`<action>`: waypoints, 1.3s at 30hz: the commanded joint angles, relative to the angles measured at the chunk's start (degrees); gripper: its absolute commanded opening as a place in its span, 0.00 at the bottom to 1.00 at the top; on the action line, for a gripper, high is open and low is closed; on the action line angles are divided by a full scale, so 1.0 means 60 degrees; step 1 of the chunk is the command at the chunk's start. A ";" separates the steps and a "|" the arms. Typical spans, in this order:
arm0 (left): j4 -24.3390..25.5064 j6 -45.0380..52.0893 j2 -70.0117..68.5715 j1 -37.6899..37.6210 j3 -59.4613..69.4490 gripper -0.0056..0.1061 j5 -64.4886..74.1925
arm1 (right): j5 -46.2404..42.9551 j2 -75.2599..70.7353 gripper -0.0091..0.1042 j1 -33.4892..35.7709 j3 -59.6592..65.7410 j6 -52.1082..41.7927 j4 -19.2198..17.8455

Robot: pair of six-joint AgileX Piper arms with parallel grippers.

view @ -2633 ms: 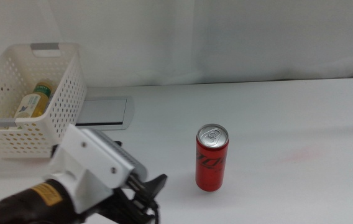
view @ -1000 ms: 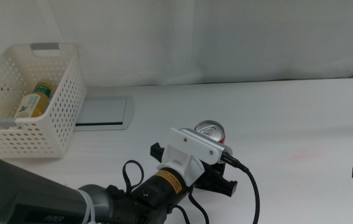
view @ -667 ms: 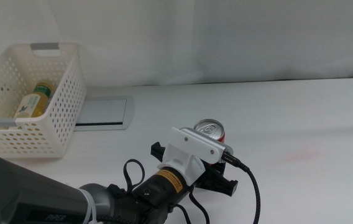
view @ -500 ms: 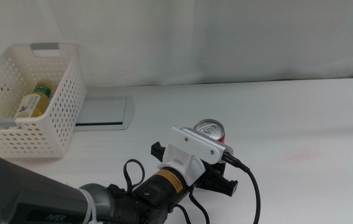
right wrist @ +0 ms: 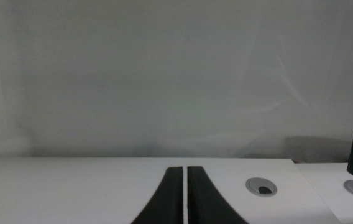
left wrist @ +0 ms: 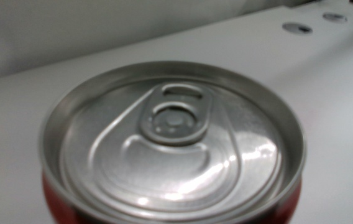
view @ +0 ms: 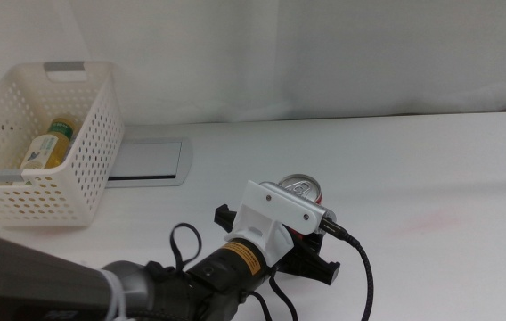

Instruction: Use arms to grab the bottles and put them into the dustbin to the left of the table.

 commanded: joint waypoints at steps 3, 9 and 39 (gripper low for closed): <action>-0.0832 0.0901 -0.0832 0.0121 0.0011 0.02 0.0868 | -0.0041 -0.0113 0.06 -0.0049 0.0069 -0.0022 -0.0026; -0.1236 0.1928 -0.2487 0.0795 0.0011 0.02 0.1666 | -0.0041 -0.0113 0.06 -0.0049 0.0069 -0.0022 -0.0026; -0.1210 0.3081 -0.5087 0.9136 -0.4943 0.02 1.0378 | -0.0037 -0.0113 0.06 -0.0049 0.0069 -0.0022 -0.0026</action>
